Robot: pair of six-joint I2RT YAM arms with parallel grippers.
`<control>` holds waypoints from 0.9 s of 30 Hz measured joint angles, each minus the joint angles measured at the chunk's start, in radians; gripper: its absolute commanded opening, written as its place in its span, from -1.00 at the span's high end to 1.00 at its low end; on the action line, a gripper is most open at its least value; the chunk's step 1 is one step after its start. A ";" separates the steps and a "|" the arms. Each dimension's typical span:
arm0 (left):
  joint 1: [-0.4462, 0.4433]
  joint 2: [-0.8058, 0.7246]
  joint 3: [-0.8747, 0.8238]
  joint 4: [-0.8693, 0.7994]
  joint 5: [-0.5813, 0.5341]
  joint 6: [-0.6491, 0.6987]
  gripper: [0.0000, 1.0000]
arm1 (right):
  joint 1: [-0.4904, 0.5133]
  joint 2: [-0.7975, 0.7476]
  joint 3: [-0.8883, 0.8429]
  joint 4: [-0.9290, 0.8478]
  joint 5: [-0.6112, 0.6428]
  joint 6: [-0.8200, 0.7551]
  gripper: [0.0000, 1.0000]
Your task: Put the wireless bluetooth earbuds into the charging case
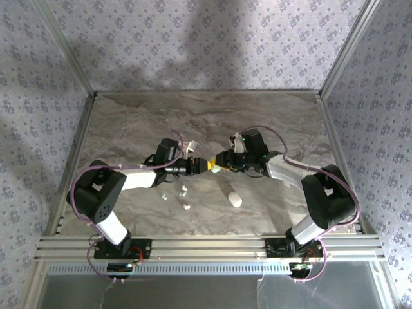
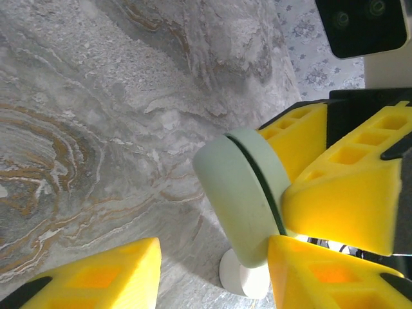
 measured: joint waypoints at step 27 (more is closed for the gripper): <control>0.030 -0.131 -0.030 -0.042 -0.034 0.053 0.86 | -0.039 -0.063 -0.032 0.000 -0.026 0.010 0.33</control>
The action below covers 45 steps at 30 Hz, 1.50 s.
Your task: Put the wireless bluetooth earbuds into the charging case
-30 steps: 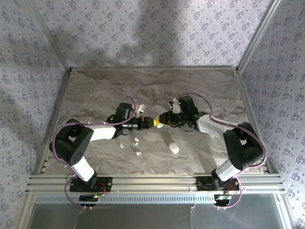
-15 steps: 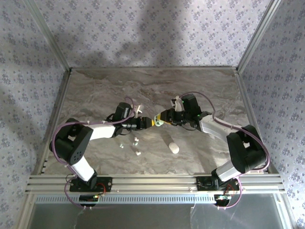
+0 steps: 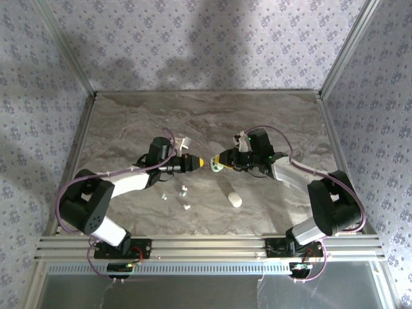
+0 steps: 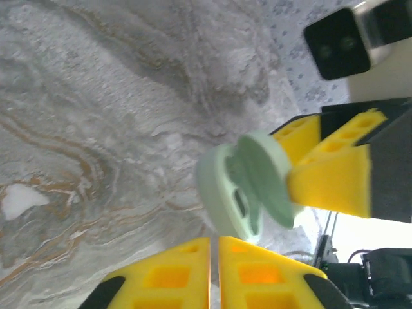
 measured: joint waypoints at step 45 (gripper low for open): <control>-0.031 0.301 0.109 -0.037 0.069 -0.042 0.95 | 0.047 0.322 -0.014 0.294 -0.040 0.172 -0.09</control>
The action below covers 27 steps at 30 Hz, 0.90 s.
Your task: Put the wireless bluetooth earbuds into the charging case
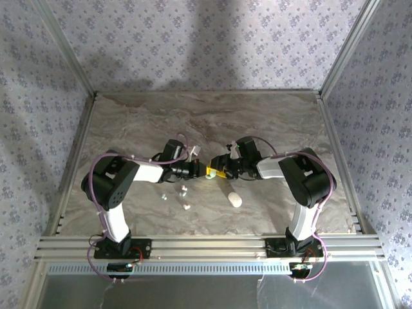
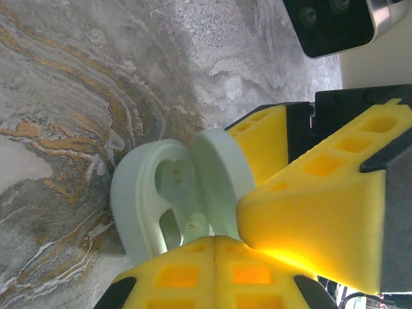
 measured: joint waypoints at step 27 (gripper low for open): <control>-0.008 0.012 0.013 0.000 0.029 -0.004 0.54 | 0.002 -0.171 0.011 -0.275 0.127 -0.150 -0.43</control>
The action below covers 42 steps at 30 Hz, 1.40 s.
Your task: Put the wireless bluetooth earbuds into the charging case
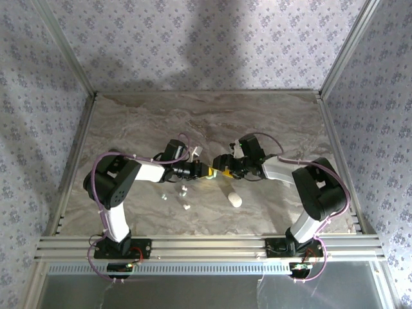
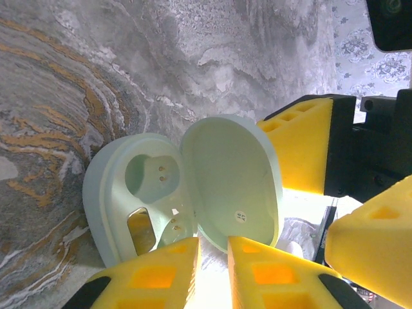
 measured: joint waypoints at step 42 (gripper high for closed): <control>0.151 -0.472 -0.221 -0.072 -0.349 0.057 -1.00 | 0.303 0.134 0.390 -0.747 0.778 -0.324 -0.67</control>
